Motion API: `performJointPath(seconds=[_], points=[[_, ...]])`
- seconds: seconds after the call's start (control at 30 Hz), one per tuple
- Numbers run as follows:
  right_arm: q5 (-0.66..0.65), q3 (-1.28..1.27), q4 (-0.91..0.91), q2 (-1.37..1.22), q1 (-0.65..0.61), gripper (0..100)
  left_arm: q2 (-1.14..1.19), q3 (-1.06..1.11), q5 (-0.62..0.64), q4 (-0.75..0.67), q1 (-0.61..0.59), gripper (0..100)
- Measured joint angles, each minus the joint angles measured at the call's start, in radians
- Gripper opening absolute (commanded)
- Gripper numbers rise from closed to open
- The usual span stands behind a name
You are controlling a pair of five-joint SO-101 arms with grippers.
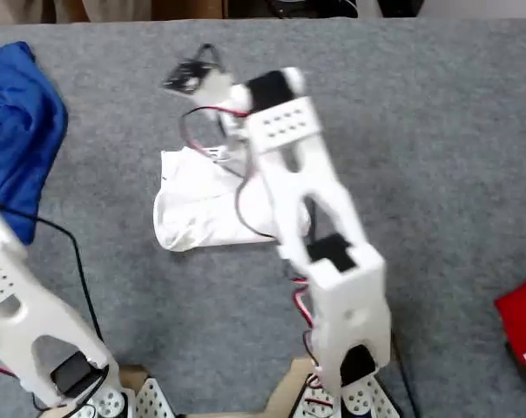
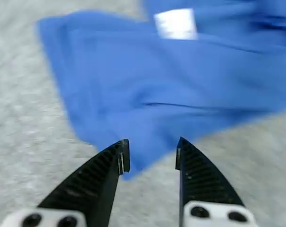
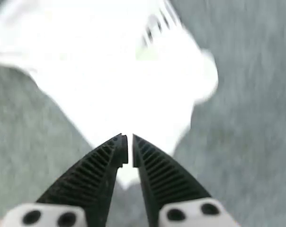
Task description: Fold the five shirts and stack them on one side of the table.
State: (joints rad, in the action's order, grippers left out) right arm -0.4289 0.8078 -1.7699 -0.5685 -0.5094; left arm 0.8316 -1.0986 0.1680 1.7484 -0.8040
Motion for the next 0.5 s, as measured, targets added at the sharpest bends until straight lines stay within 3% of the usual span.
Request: performJointPath(seconds=[0.13, 0.5], points=[[-0.005, 0.176, 0.000, -0.153, -0.087, 24.9, 0.117, 0.002, -0.006, 0.000, -0.020, 17], [-0.040, 0.592, 0.000, -0.534, -0.114, 25.3, 0.245, -0.003, -0.006, 0.000, 0.055, 17]])
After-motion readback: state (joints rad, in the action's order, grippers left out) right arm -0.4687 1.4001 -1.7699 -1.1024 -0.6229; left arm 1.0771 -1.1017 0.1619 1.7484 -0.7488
